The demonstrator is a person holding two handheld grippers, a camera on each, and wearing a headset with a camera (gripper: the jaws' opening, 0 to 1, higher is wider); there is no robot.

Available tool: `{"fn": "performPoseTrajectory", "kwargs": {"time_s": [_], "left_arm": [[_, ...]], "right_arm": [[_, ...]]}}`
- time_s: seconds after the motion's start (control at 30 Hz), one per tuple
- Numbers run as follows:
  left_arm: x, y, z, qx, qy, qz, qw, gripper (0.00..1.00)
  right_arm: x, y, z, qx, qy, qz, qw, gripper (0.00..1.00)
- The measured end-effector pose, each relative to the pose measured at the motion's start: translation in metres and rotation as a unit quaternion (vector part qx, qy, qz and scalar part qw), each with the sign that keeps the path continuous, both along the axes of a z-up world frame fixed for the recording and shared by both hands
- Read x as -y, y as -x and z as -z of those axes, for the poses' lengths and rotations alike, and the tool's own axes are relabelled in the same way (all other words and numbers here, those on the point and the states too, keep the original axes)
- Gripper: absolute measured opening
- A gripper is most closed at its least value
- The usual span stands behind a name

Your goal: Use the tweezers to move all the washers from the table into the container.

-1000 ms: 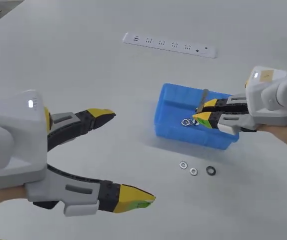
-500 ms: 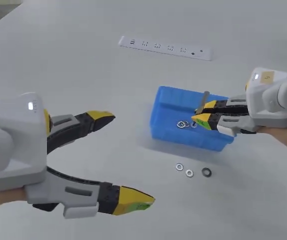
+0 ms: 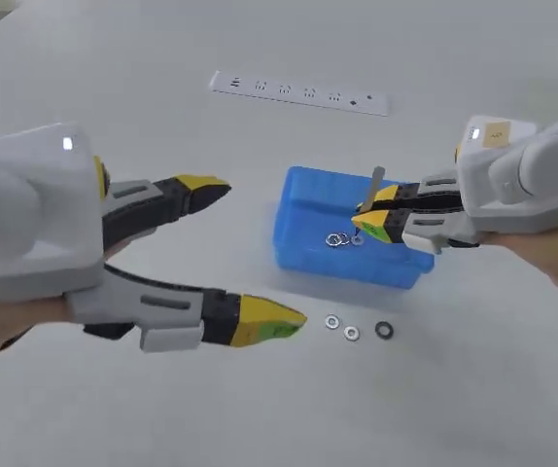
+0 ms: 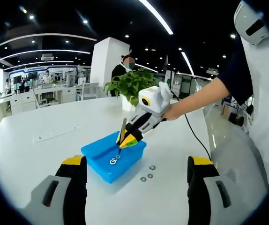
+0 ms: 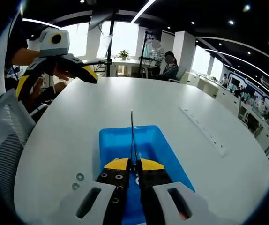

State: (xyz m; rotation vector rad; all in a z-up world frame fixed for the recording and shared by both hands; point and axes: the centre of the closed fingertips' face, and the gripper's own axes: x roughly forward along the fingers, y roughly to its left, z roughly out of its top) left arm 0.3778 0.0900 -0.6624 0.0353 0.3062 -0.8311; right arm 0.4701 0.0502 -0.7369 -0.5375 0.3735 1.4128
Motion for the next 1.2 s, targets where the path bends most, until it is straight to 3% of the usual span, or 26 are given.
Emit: {"fn": "performPoseTrajectory", "kwargs": {"time_s": [0.13,0.33,0.43,0.57,0.6,0.63,0.67,0.7,0.77,0.93,1.03,1.13,1.2], "left_arm": [[0.011,-0.024,0.0,0.007,0.0,0.014,0.9999,0.84],[0.035,-0.045,0.001,0.015,-0.012,0.055,0.9983,0.78],[0.042,-0.068,0.001,0.016,-0.022,0.068,0.9973,0.75],[0.053,-0.081,-0.005,0.017,-0.013,0.091,0.9956,0.68],[0.055,-0.082,-0.004,0.02,-0.022,0.1,0.9946,0.64],[0.055,-0.085,-0.002,0.039,-0.061,0.107,0.9917,0.59],[0.056,-0.086,-0.002,0.044,-0.069,0.112,0.9904,0.57],[0.062,-0.084,-0.005,0.037,-0.049,0.116,0.9913,0.56],[0.069,-0.081,-0.01,0.035,-0.032,0.133,0.99,0.52],[0.073,-0.078,-0.006,0.039,-0.045,0.154,0.9863,0.2],[0.076,-0.077,-0.007,0.033,-0.041,0.159,0.9859,0.21],[0.08,-0.073,-0.012,0.038,-0.039,0.169,0.9841,0.09],[0.08,-0.074,-0.012,0.049,-0.049,0.167,0.9835,0.07]], "right_arm": [[0.0,0.002,-0.002,0.005,0.002,-0.006,1.0,0.08],[-0.003,0.005,-0.006,0.011,0.004,-0.019,0.9998,0.08],[-0.005,0.007,-0.009,0.013,0.002,-0.026,0.9996,0.08],[-0.006,0.009,-0.01,0.012,0.001,-0.029,0.9995,0.08],[-0.006,0.009,-0.01,0.012,0.0,-0.03,0.9995,0.08],[-0.006,0.009,-0.01,0.012,0.001,-0.031,0.9995,0.08],[-0.005,0.011,-0.01,0.012,0.004,-0.035,0.9993,0.08],[-0.004,0.012,-0.01,0.013,0.007,-0.039,0.9991,0.08],[-0.002,0.015,-0.011,0.012,0.008,-0.044,0.9989,0.08],[0.001,0.017,-0.012,0.011,0.01,-0.049,0.9987,0.08],[0.003,0.018,-0.011,0.01,0.013,-0.05,0.9986,0.08],[0.004,0.019,-0.012,0.008,0.012,-0.05,0.9986,0.08],[0.004,0.018,-0.013,0.005,0.011,-0.049,0.9987,0.08]]}}
